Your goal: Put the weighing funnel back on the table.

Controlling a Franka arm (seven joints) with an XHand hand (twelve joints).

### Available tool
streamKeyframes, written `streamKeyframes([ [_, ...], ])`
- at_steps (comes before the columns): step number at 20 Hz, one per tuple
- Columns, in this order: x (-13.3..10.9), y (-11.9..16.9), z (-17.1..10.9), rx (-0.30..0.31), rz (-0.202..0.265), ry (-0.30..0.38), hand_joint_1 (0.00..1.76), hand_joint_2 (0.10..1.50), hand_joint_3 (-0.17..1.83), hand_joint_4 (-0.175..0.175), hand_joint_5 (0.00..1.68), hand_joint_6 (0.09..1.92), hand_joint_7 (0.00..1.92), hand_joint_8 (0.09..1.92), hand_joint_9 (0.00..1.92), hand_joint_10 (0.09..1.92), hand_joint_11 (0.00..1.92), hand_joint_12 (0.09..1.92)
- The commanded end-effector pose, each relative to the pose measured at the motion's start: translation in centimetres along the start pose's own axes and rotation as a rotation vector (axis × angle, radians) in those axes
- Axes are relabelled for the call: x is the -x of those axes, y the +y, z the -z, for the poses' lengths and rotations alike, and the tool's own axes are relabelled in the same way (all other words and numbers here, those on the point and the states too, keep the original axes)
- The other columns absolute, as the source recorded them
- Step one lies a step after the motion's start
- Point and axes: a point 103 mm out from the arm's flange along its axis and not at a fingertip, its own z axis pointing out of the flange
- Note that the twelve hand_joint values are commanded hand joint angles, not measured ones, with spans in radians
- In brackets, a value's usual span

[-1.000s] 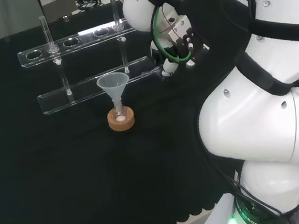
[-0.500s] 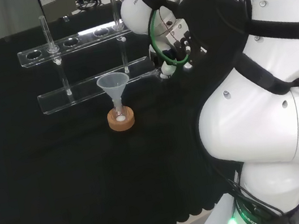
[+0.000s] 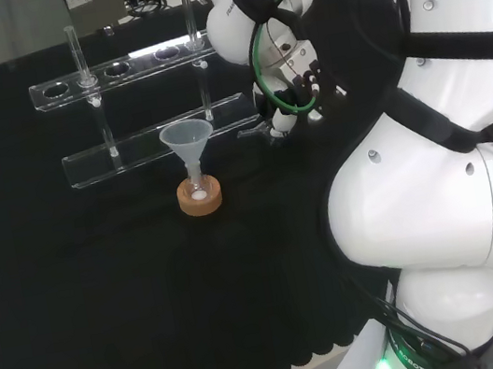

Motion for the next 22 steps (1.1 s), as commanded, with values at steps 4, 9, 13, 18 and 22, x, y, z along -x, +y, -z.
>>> streamKeyframes([
  [4, -0.3, 0.6, -0.5, -0.003, 0.006, 0.012, 1.25, 1.04, -0.01, 0.056, 1.15, 0.78, 1.17, 0.68, 1.42, 0.14, 1.12, 0.82],
  [9, -0.6, 0.8, -0.6, -0.009, 0.001, 0.003, 1.25, 1.04, -0.01, 0.056, 1.15, 0.78, 1.17, 0.68, 1.42, 0.14, 1.12, 0.82],
  [13, -0.5, 0.9, -0.7, -0.012, 0.005, 0.011, 1.25, 1.04, -0.01, 0.056, 1.15, 0.78, 1.17, 0.68, 1.42, 0.14, 1.12, 0.82],
  [18, 0.0, 1.1, -1.3, -0.027, 0.015, 0.02, 1.25, 1.04, -0.01, 0.055, 1.14, 0.8, 1.16, 0.7, 1.42, 0.13, 1.12, 0.82],
  [22, -0.1, 1.2, -1.5, -0.041, 0.019, 0.032, 1.13, 1.05, 0.0, 0.037, 1.11, 0.81, 1.13, 0.64, 1.41, 0.11, 1.08, 0.85],
])
